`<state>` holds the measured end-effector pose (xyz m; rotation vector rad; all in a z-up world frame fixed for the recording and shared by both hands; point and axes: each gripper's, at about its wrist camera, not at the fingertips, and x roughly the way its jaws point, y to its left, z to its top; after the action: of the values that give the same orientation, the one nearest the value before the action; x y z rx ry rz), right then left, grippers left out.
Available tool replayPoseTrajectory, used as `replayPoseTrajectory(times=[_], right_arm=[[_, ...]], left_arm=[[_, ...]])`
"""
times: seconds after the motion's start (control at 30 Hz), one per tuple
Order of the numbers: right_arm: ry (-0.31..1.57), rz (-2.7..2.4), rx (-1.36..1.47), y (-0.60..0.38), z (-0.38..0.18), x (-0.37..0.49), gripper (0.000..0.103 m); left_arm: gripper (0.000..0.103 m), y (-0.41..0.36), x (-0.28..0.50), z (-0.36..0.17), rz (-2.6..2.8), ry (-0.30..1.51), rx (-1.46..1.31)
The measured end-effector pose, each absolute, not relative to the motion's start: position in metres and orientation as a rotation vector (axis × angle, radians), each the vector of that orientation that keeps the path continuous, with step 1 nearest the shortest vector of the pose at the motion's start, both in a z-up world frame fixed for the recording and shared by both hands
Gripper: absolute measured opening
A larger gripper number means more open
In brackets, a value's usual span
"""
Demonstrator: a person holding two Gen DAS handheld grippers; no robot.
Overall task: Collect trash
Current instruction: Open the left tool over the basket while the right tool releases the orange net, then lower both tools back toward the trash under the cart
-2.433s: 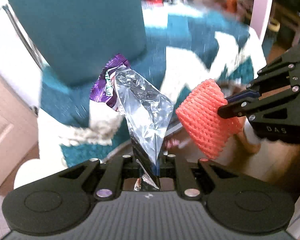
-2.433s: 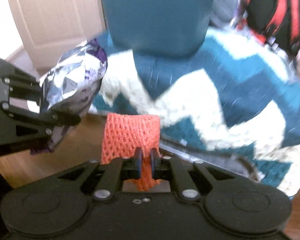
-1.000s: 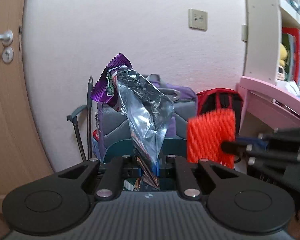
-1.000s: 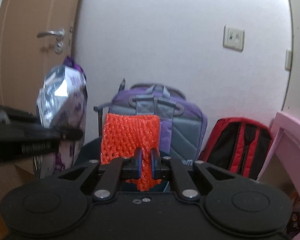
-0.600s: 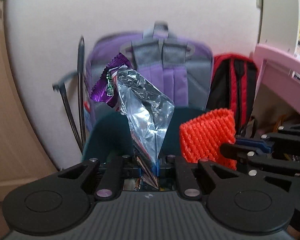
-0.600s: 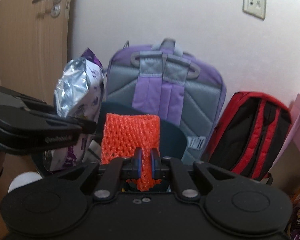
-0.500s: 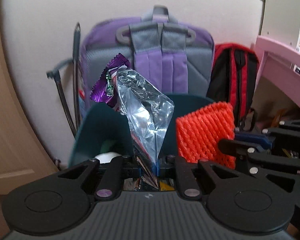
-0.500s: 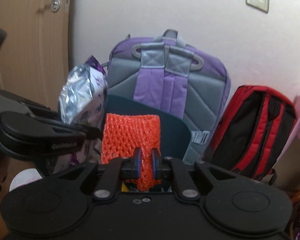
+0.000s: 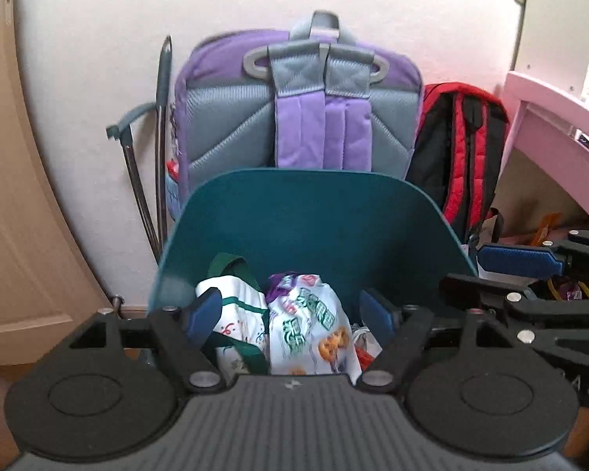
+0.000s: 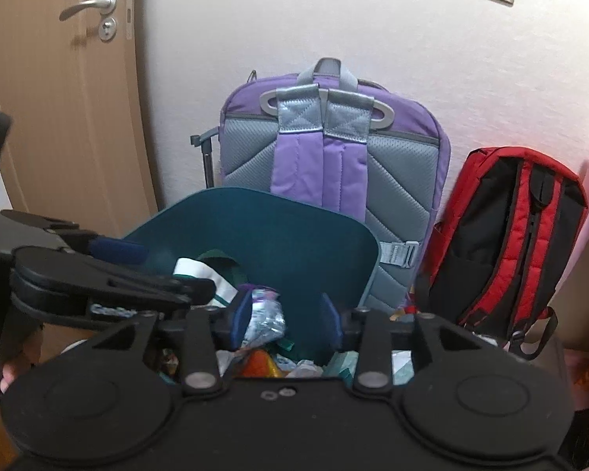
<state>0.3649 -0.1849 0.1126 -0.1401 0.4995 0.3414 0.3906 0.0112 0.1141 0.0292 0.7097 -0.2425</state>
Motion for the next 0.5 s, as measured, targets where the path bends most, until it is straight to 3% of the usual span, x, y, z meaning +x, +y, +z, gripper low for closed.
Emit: replayPoseTrajectory(times=[0.5], right_arm=[[0.541, 0.445, 0.056, -0.165, 0.137, 0.267, 0.052]], left_arm=[[0.082, 0.094, 0.266, 0.147, -0.239, 0.709, -0.003]])
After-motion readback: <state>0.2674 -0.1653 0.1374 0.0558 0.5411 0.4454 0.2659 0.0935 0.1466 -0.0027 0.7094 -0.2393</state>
